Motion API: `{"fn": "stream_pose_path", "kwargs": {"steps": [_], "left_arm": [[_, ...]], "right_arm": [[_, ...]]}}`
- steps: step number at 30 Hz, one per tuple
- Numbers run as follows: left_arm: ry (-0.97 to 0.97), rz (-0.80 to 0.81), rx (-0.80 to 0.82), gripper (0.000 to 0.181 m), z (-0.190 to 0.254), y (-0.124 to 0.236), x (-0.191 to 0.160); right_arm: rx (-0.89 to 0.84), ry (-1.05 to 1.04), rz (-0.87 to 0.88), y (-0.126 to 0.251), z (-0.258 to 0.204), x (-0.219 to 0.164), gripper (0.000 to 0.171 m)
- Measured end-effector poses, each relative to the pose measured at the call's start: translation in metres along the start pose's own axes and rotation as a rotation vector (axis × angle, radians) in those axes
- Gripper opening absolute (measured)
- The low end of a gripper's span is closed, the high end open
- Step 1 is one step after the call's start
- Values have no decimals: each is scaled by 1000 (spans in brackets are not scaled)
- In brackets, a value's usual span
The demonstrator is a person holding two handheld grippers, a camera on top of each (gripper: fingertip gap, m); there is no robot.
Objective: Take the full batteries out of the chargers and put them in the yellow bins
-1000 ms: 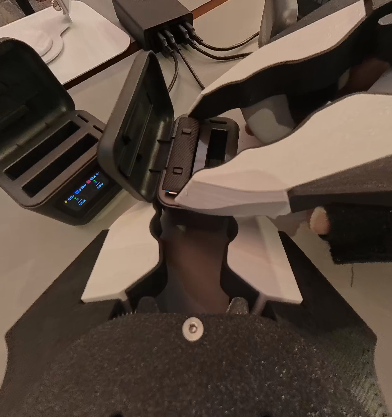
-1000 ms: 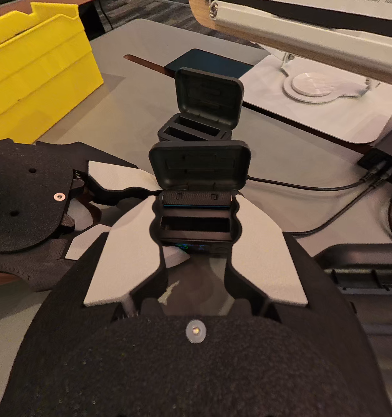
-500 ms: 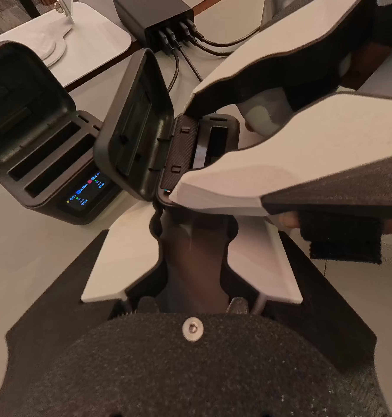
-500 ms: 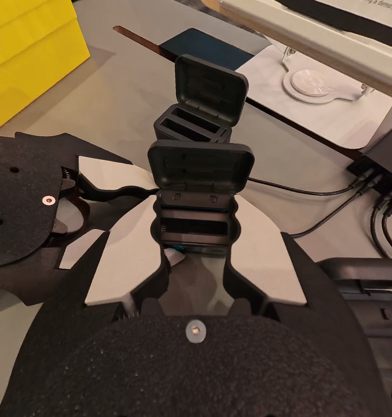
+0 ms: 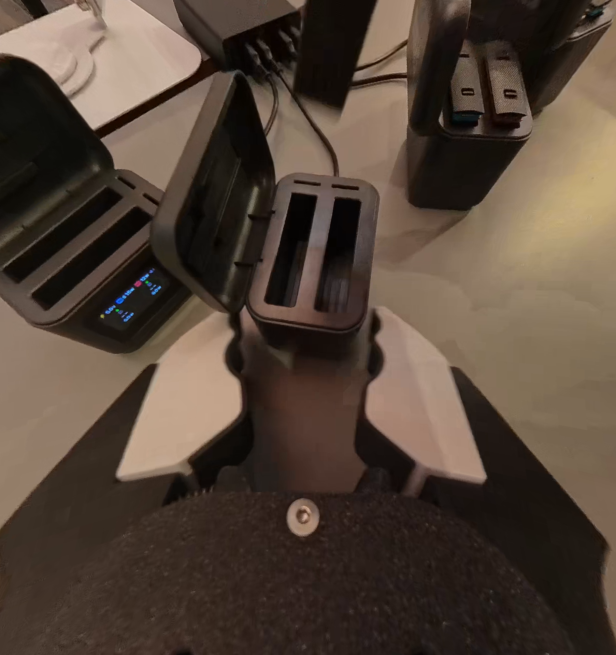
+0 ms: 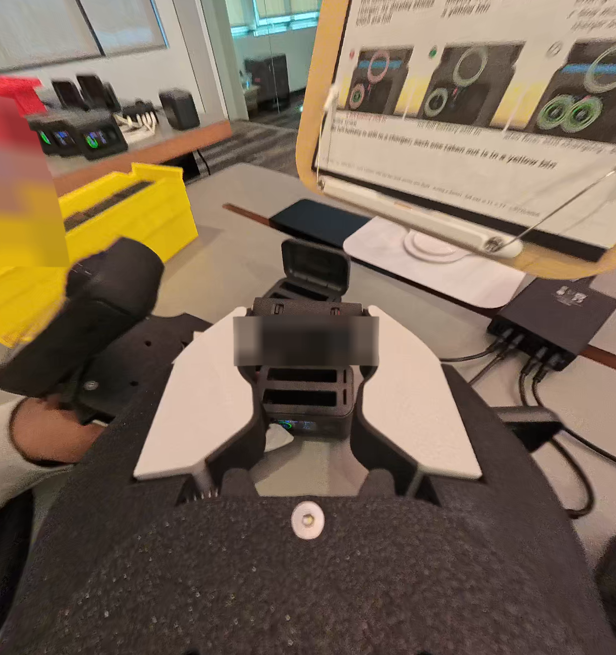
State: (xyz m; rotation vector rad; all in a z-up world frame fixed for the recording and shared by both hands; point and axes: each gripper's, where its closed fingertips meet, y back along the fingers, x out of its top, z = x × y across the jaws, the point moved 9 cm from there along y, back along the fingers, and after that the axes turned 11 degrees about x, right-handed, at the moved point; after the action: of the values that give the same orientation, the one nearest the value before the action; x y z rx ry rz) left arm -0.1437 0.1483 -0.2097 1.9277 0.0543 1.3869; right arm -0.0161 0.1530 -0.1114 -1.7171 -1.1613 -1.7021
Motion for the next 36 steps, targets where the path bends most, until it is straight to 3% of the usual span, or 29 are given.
{"fn": "stream_pose_path", "kwargs": {"steps": [1,5,11,16,22,28,32,36], "left_arm": [[0,-5,-17,80,-1,0,-1],[-1,39,-9,88,-13,16,-1],[-31,187,103,68,-17,68,9],[-118,342,22,49,39,98,13],[-276,492,-6,43,107,115,18],[-313,554,-25,13,131,119,19],[-324,563,-98,11,134,120,17],[-252,554,-289,11,133,121,15]], "right_arm": [[0,-1,19,7,0,7,57],[-10,9,81,34,1,38,58],[59,10,100,74,-7,61,58],[72,-3,38,108,-19,35,58],[99,-160,35,130,-49,-25,58],[76,-287,67,140,-73,-56,58],[108,-223,27,148,-73,-59,59],[296,31,-136,164,-64,-49,58]]}}
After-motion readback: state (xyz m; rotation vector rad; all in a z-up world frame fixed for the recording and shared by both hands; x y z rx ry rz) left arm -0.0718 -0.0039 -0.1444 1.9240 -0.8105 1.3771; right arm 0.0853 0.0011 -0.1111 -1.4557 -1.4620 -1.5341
